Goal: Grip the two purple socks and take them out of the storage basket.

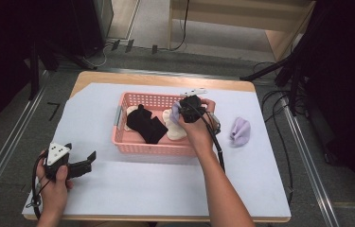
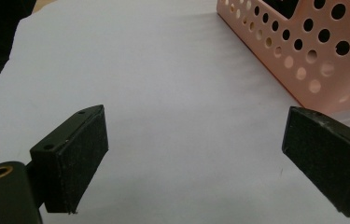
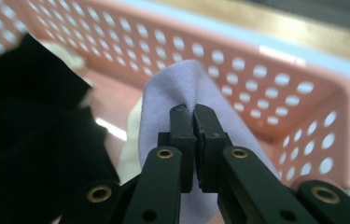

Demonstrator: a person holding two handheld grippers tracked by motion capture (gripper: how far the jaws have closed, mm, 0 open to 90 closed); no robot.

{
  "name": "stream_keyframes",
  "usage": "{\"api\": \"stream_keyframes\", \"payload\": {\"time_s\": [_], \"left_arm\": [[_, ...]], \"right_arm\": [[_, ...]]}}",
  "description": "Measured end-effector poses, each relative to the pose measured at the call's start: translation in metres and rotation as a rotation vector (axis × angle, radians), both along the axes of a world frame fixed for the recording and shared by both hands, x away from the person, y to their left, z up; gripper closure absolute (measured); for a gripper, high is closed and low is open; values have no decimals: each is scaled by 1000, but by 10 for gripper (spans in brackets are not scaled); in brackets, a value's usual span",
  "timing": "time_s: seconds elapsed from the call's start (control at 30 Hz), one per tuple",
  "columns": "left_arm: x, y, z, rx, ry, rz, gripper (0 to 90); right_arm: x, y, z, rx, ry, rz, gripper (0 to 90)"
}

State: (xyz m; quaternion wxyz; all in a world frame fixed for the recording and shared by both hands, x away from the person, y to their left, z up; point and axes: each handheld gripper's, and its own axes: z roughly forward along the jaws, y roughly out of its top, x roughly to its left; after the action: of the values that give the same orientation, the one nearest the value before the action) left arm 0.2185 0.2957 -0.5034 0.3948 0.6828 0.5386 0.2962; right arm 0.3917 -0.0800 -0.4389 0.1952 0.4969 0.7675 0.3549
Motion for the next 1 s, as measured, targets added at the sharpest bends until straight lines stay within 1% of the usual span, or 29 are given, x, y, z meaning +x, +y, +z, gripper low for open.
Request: {"api": "stream_keyframes", "payload": {"time_s": [0.03, 0.07, 0.1, 0.17, 0.27, 0.37, 0.4, 0.43, 0.5, 0.6, 0.63, 0.67, 0.7, 0.8, 0.87, 0.97, 1.0], "left_arm": [[0, 0, 0, 1, 0, 0, 78], [0, 0, 0, 1, 0, 0, 78], [0, 0, 0, 1, 0, 0, 78], [0, 0, 0, 1, 0, 0, 78], [0, 0, 0, 1, -1, 0, 78], [0, 0, 0, 0, 0, 0, 78], [0, 0, 0, 0, 0, 0, 77], [0, 0, 0, 0, 0, 0, 77], [0, 0, 0, 1, 0, 1, 78], [0, 0, 0, 0, -1, 1, 78], [0, 0, 0, 1, -1, 1, 78], [0, 0, 0, 1, -1, 1, 78], [0, 0, 0, 1, -1, 2, 78], [0, 0, 0, 2, -1, 2, 78], [0, 0, 0, 3, -1, 1, 78], [0, 0, 0, 4, -2, 0, 77], [0, 0, 0, 4, -1, 0, 77]], "right_arm": [[-3, -1, 3, 8, -27, 3, 882], [-6, -2, 6, 25, -64, 13, 882], [-8, -3, 7, 32, -85, 21, 882], [-13, -4, 12, 39, -144, 31, 882], [-20, -6, 18, 62, -209, 54, 882], [-26, -5, 23, 68, -265, 73, 882], [-30, -6, 24, 71, -305, 83, 882], [-30, -6, 24, 71, -305, 83, 882], [-33, -7, 25, 88, -343, 86, 882], [-37, -10, 26, 126, -391, 86, 882], [-41, -11, 27, 138, -431, 84, 882], [-42, -12, 28, 144, -440, 88, 882], [-42, -12, 28, 144, -440, 88, 882], [-47, -13, 33, 156, -488, 89, 882], [-49, -15, 36, 164, -515, 84, 882], [-52, -23, 41, 188, -560, 43, 882], [-52, -23, 41, 188, -560, 43, 882]]}}
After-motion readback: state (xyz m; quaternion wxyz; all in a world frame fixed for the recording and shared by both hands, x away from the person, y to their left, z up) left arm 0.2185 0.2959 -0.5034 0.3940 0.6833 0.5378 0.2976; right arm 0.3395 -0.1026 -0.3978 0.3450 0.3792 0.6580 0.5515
